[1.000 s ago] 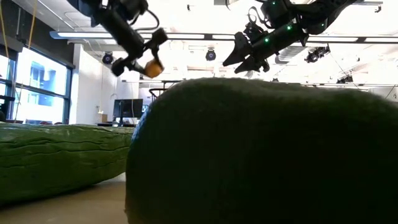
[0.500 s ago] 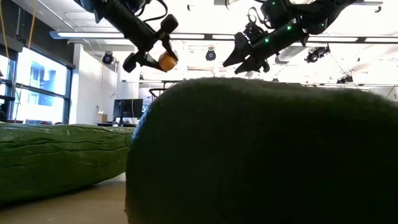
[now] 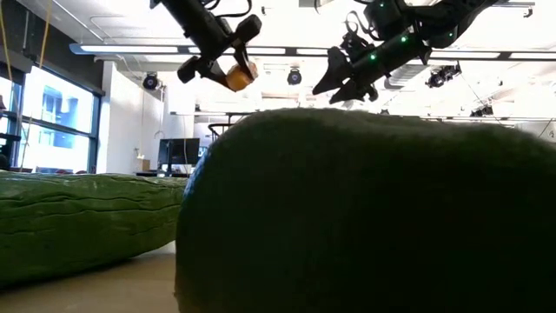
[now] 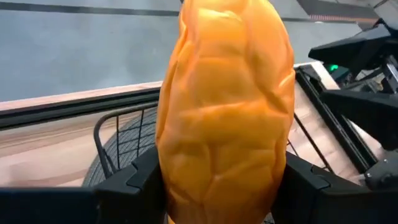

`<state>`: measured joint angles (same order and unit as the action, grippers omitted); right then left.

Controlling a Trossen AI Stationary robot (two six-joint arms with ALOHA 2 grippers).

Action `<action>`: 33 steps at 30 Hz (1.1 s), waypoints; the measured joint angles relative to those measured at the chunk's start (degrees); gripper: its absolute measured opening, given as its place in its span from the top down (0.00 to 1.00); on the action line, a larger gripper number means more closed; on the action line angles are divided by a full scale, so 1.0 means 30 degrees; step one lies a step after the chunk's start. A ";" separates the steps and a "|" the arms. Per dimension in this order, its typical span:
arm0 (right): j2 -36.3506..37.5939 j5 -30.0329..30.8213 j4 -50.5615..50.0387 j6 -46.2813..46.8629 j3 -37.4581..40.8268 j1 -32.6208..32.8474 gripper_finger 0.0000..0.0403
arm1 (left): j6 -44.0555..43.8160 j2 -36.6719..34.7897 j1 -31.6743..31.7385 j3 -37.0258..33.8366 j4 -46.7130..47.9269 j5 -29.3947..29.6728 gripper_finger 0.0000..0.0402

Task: Build produce basket
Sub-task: Put the yellow mango into the black wire basket

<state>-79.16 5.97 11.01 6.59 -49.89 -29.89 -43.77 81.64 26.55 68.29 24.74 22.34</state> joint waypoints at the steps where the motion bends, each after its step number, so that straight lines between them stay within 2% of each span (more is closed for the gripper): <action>1: -0.0007 0.0008 -0.0102 0.0000 0.0000 -0.0001 0.21 | 0.0000 0.0196 0.0006 0.0000 -0.0011 -0.0110 0.51; 8: 0.0001 0.0002 -0.1140 0.0000 0.0000 0.0006 0.21 | -0.0517 0.2117 -0.0001 -0.0007 0.0252 -0.1565 0.51; 16: 0.0001 -0.0006 -0.1459 -0.0044 0.0000 0.0006 0.21 | -0.0336 0.3897 -0.0016 -0.0007 0.0242 -0.2098 0.51; 23: 0.0001 -0.0013 -0.1459 -0.0058 0.0000 0.0006 0.21 | -0.0339 0.4465 -0.0008 -0.0007 0.0247 -0.2425 0.51; 28: 0.0001 -0.0013 -0.1466 -0.0058 0.0000 0.0006 0.21 | -0.0342 0.4461 0.0021 -0.0007 0.0229 -0.3396 0.51; 33: 0.0001 -0.0020 -0.1625 -0.0058 0.0000 0.0006 0.21 | -0.0583 0.4461 0.0040 -0.0007 0.0239 -0.3267 0.46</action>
<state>-79.15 5.91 6.14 6.42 -49.89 -29.87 -45.52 95.02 26.67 68.27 25.46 12.54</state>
